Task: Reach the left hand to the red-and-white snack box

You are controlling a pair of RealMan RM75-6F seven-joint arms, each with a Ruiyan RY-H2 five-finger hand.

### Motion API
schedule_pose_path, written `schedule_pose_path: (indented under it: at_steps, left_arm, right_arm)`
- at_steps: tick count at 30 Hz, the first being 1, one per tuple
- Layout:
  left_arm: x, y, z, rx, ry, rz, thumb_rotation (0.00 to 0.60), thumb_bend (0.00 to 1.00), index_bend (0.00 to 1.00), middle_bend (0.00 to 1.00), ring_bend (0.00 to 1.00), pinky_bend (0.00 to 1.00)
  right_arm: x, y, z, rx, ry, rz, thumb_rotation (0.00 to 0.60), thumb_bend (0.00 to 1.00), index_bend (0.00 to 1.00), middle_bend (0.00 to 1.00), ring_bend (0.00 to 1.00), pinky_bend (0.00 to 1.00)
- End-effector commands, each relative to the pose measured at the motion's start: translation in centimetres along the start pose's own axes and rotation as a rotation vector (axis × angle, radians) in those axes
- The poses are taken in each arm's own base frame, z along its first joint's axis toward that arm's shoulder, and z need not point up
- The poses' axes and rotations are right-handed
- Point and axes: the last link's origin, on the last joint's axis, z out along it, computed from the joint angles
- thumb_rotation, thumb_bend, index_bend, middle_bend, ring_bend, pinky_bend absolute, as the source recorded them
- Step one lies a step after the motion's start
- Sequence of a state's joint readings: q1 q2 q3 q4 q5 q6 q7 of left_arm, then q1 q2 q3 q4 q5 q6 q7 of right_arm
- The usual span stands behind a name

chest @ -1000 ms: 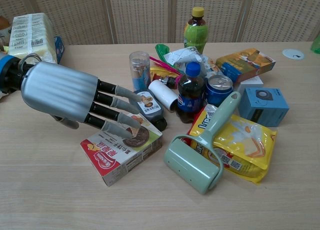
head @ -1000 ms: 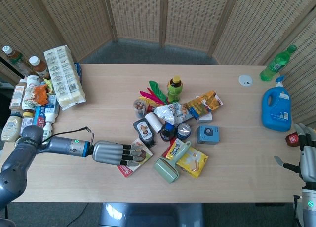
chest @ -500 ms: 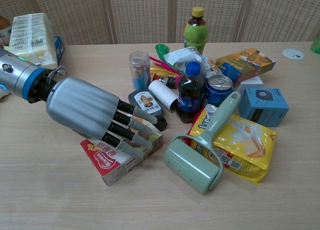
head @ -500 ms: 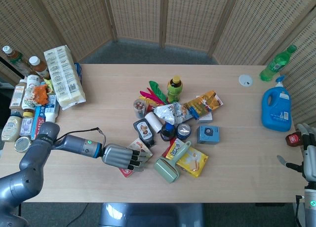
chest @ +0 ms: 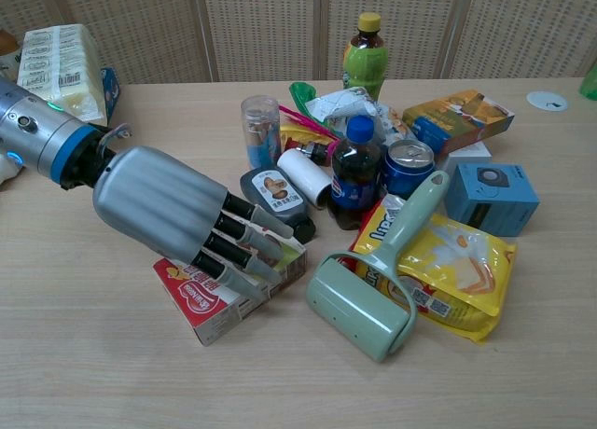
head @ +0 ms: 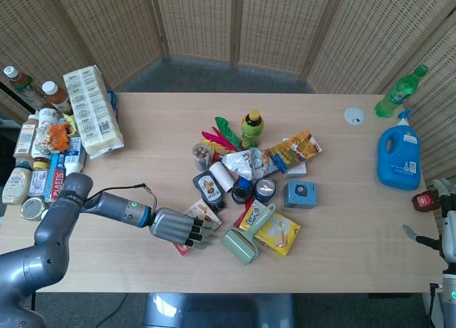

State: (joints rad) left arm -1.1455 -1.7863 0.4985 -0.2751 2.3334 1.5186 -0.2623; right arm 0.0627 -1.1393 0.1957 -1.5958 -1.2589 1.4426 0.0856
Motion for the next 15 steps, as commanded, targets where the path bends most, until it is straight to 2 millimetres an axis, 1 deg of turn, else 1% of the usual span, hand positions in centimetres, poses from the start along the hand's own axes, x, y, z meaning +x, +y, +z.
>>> schedule_pose_path:
  at_steps: [1,7,15]
  left_arm:
    - [0.2,-0.4,-0.4,-0.003,-0.001,0.011,0.600,0.00,0.00,0.00,0.00,0.00]
    - [0.3,-0.5,-0.9,-0.007,-0.009,0.014,0.600,0.00,0.00,0.00,0.00,0.00]
    - [0.0,0.6,0.3,-0.035,-0.016,0.012,0.600,0.00,0.00,0.00,0.00,0.00]
  right_arm:
    - [0.0,-0.1,0.0,0.002,0.000,-0.001,0.600,0.00,0.00,0.00,0.00,0.00]
    - [0.0,-0.2,-0.1,0.008,-0.002,-0.001,0.600,0.00,0.00,0.00,0.00,0.00]
    - [0.1,-0.2,-0.1,0.008,0.001,0.004,0.600,0.00,0.00,0.00,0.00,0.00]
